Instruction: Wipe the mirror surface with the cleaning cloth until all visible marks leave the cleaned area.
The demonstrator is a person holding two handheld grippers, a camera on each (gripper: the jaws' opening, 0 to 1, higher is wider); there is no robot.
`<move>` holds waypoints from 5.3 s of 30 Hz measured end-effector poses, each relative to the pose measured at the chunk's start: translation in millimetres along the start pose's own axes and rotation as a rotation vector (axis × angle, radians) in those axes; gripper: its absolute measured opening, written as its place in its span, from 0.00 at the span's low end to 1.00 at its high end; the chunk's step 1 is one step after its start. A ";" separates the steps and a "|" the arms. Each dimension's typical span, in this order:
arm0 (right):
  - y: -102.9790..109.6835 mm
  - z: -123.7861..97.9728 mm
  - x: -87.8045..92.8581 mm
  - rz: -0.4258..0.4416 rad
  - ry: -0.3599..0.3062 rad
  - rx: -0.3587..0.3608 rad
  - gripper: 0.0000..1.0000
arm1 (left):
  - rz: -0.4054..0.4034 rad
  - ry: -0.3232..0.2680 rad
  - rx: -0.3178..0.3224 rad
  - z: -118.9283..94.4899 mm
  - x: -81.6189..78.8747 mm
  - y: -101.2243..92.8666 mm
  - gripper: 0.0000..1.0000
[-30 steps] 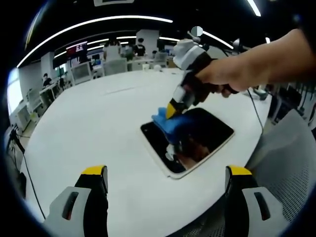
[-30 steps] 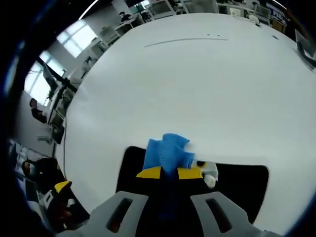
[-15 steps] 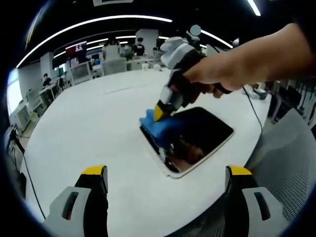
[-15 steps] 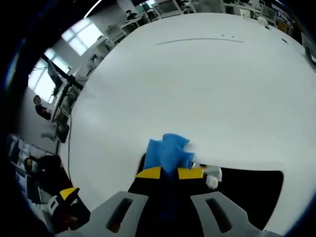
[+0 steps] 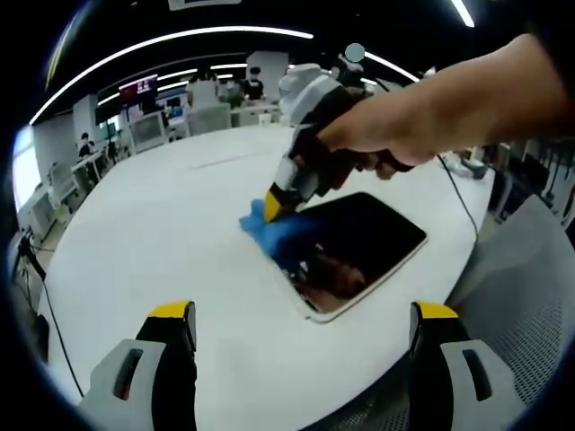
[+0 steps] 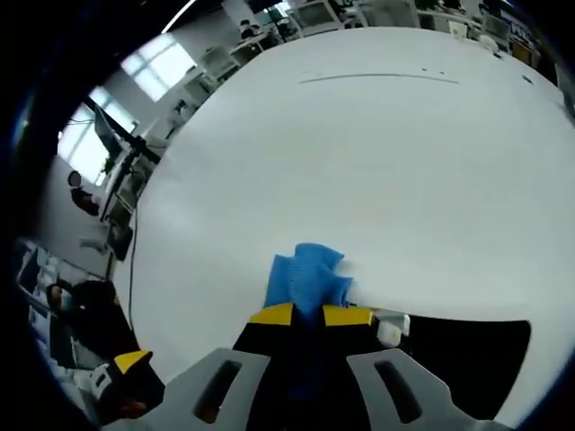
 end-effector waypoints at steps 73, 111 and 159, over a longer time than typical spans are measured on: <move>22.5 -13.0 46.5 -0.090 0.035 -0.052 0.05 | 0.003 0.018 -0.027 -0.5 2.0 1.5 0.99; -4.0 -26.5 49.7 -0.084 0.033 -0.034 0.04 | 0.011 0.010 -0.025 -0.4 2.4 2.3 0.99; -83.9 -73.6 70.4 -0.026 0.027 0.031 0.04 | 0.020 0.006 -0.019 -3.3 0.3 0.0 0.99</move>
Point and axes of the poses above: the point that each gripper's makers call its tool centre point, and the gripper's own axes: z roughly forward along the fingers, y roughly to its left, x roughly out of its underside, the point moved 10 cm from there along -z, roughly backward along the fingers, and after that the axes turned 1 degree about -x, right-handed, at the moved point
